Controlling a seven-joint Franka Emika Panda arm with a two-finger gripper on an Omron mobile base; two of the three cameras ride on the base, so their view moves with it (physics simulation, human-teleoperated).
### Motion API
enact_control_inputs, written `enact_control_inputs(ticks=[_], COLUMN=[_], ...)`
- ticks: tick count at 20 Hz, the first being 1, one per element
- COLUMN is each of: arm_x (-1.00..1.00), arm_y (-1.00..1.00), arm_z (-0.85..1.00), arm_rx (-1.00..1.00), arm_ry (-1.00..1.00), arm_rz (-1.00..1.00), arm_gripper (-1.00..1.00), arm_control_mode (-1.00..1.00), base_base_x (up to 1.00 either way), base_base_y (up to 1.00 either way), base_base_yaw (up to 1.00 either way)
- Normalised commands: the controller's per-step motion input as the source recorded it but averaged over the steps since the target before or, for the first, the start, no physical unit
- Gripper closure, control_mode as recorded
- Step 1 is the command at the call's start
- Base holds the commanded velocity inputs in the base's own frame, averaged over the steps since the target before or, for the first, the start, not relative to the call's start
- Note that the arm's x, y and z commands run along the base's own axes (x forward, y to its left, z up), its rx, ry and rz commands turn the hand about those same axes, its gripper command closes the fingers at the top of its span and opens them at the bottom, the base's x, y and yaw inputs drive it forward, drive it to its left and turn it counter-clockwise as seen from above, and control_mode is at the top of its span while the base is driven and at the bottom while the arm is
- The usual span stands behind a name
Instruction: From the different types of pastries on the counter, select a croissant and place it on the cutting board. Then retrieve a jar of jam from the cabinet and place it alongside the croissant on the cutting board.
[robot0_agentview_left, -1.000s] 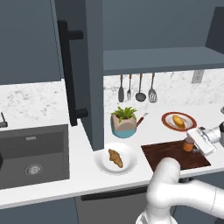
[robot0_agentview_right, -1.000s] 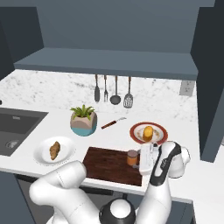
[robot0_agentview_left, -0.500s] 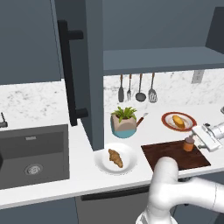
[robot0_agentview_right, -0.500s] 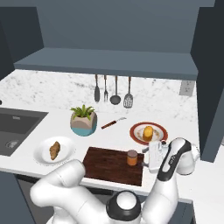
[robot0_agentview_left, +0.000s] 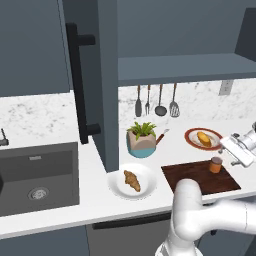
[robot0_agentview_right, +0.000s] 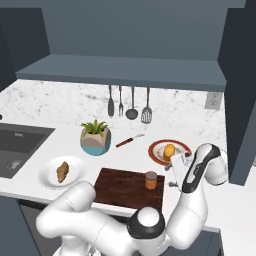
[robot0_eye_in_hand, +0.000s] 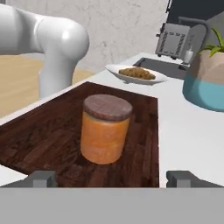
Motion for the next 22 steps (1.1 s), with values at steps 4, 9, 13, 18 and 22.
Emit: enact_control_inputs(ticks=[4, 9, 13, 18, 22], arm_x=[-0.02, -0.41, -0.38, -0.33, -0.18], arm_y=[-0.06, 0.10, 0.32, 0.51, 0.10], arm_z=[0.29, 0.52, 0.43, 0.39, 0.58], arm_rx=[-0.12, -0.03, -0.02, -0.09, -0.23], arm_ry=[-0.20, -0.17, -0.11, -0.19, -0.38], arm_rz=[0.13, 0.16, 0.18, 0.14, 0.11], arm_gripper=[-1.00, -1.00, -1.00, -1.00, -1.00], arm_control_mode=[-1.00, -1.00, -1.00, -1.00, -1.00], base_base_x=[0.00, 0.00, 0.00, 0.00, 0.00], base_base_y=[0.00, 0.00, 0.00, 0.00, 0.00], base_base_yaw=[0.00, 0.00, 0.00, 0.00, 0.00])
